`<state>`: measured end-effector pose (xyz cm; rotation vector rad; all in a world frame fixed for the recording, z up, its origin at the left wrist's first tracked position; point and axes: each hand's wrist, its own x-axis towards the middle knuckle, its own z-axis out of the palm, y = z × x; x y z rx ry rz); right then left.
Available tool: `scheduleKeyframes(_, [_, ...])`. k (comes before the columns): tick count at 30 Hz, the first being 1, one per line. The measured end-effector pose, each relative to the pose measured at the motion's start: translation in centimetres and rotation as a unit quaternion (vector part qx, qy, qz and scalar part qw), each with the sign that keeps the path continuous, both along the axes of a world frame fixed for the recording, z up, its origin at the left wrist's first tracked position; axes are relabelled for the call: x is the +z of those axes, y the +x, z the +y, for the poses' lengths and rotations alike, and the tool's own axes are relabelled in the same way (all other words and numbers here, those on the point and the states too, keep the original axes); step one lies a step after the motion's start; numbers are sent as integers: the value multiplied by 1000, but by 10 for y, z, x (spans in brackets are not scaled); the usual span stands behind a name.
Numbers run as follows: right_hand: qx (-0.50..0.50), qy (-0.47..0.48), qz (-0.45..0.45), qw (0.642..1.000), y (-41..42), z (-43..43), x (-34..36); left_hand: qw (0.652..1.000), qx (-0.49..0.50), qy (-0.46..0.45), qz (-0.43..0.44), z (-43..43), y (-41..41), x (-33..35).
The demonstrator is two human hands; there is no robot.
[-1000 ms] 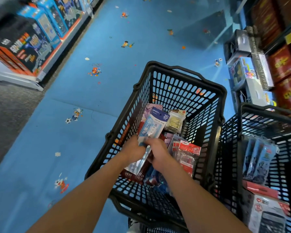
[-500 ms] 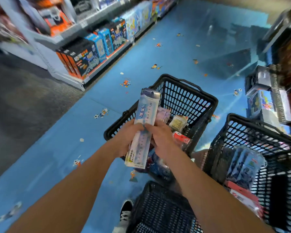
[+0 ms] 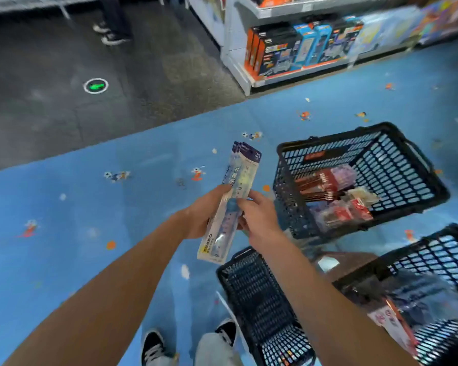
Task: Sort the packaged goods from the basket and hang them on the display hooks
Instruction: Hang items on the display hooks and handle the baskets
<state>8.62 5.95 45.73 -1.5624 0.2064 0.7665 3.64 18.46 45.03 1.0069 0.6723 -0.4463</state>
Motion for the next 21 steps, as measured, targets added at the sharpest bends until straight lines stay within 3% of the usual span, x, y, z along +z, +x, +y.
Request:
scheduleKeyframes(5, [154,-6,-33,987,-104,89,5,991,118,62,-5,75,-141,6])
scheduleKeyframes(9, [258,-4,-55,965,-202,147,19,965,241,104,-19,115,-270,18])
scheduleKeyframes(21, [515,49,-52,854,-546,263,97,842,507,185,4,148,-633,84])
